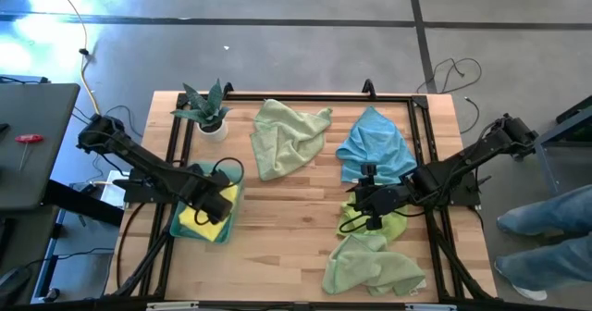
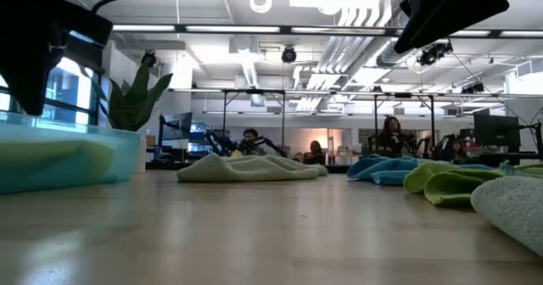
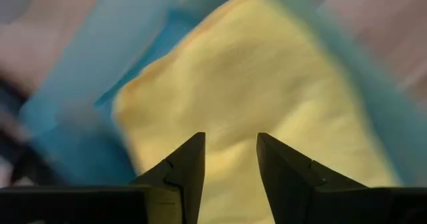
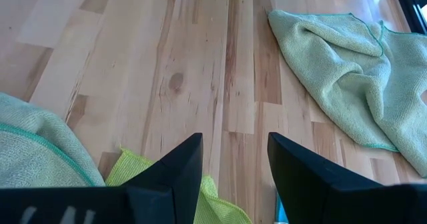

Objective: Fold microfiber towels
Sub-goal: Put the yellow microfiber towel into the green bin

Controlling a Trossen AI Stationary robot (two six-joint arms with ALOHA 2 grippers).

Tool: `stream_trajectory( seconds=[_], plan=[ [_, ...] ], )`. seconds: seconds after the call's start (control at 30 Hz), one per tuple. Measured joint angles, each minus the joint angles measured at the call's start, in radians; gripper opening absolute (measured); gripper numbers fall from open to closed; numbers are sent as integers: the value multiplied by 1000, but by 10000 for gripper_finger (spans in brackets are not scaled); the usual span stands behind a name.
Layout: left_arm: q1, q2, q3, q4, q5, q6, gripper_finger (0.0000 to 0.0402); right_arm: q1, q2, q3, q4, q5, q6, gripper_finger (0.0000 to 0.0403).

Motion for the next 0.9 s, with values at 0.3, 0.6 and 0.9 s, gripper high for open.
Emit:
stream_trajectory(
  seconds=[0.3,0.6,0.9],
  plan=[
    [0,48,-9,74,-10,41,124,0,0,0,0,0,0,163],
    [26,155,-9,200,-52,138,124,0,0,0,-1,0,0,163],
    [73,222,-10,308,-91,195,124,0,0,0,0,0,0,163]
  ],
)
